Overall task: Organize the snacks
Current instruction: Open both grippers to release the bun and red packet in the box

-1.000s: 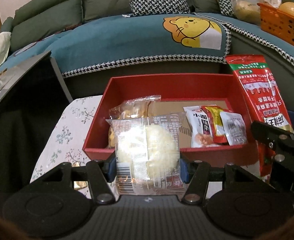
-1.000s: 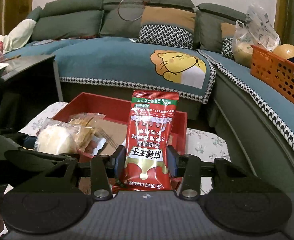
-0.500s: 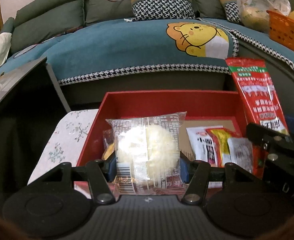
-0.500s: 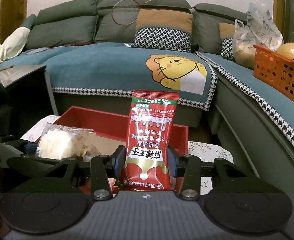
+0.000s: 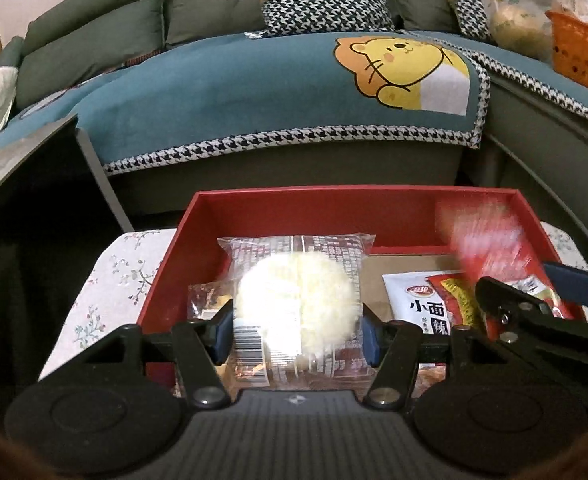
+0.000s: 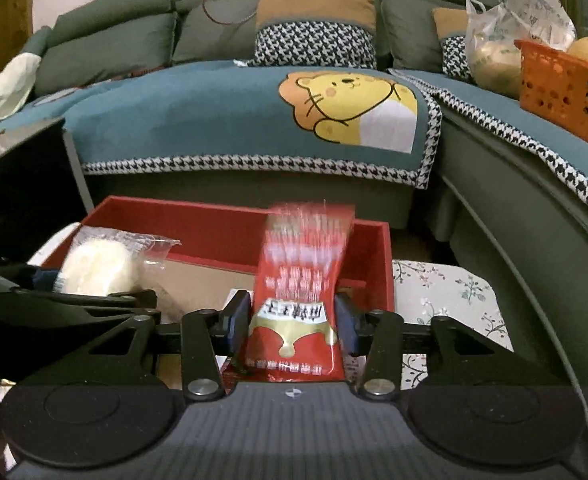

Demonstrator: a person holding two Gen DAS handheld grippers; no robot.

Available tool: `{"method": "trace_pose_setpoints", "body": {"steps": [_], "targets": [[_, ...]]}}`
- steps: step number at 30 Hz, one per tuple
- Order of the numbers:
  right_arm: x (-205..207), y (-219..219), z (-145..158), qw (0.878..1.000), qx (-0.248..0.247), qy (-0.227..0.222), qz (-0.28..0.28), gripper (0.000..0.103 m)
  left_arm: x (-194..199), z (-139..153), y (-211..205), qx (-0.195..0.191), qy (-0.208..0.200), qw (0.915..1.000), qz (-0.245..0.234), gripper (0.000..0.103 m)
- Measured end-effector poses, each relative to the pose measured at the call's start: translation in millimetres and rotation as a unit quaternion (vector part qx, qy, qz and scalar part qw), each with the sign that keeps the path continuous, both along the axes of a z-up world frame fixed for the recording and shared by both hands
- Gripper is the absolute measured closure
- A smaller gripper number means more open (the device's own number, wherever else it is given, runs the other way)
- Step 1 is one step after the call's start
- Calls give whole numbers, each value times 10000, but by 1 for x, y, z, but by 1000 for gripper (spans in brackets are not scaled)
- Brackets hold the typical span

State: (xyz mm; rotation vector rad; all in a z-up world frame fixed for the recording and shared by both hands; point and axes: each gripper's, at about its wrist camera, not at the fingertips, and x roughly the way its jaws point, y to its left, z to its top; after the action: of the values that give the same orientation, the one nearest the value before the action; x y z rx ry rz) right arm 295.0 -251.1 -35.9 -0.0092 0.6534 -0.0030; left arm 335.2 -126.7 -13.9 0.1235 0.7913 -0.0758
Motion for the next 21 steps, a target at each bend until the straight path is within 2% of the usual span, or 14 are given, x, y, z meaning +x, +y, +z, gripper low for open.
{"method": "trace_pose_setpoints", "body": {"steps": [7,21], "targets": [[-9,0,9,9998,-109,-153,-53,36,-1,5,4,-109,57,9999,41,38],[-29,-9,37,9990,-212,-374,-134,32,-21,34,2,-244,-100,9996,-96,28]]}}
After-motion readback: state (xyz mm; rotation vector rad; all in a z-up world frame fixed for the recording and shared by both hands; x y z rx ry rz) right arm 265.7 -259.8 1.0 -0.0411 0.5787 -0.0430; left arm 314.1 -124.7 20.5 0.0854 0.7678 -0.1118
